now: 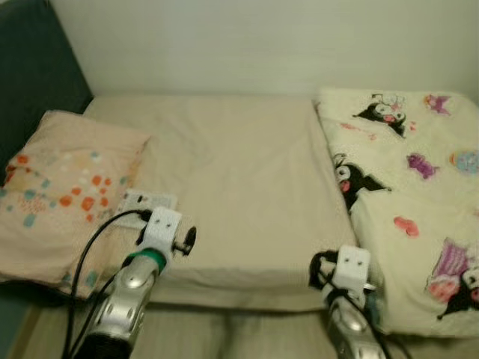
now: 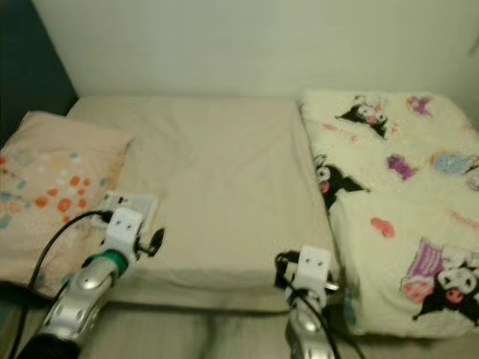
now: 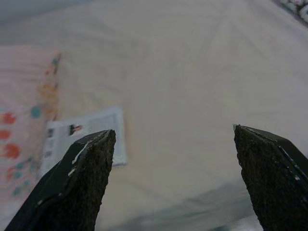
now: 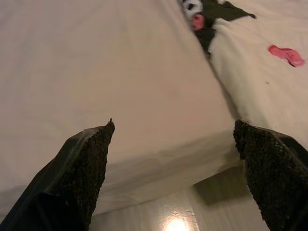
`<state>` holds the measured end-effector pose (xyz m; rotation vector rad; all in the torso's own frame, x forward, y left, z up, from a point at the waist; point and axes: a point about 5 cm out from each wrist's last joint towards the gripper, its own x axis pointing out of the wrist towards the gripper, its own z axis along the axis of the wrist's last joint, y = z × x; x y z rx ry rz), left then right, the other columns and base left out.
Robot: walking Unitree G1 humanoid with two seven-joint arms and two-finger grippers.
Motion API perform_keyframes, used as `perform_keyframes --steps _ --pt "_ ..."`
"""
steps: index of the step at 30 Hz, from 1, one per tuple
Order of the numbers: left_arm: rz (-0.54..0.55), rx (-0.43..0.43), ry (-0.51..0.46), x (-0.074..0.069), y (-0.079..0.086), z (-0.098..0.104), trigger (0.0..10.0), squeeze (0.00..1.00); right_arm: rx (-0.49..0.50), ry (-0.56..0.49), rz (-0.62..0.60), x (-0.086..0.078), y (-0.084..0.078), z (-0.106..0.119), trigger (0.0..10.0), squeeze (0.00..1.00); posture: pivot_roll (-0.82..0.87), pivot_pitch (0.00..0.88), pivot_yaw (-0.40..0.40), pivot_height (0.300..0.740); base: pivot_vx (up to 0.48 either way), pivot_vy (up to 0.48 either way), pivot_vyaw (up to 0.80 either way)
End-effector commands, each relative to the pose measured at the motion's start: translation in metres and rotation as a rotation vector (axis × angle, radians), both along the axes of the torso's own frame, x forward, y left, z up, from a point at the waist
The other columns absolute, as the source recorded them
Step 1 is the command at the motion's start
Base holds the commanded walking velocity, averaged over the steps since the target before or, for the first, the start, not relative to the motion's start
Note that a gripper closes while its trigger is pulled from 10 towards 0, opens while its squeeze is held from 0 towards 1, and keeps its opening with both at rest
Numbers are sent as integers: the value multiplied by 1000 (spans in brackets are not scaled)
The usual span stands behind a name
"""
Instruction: Clean up the room
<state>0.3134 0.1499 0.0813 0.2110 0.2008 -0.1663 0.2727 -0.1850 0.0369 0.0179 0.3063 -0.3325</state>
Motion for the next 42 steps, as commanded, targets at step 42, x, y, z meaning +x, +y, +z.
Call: perform_keyframes --steps 42 --pt "46 36 43 -13 21 -18 10000 0 -2 28 5 -3 -10 -3 10000 0 29 40 59 740 0 -208 0"
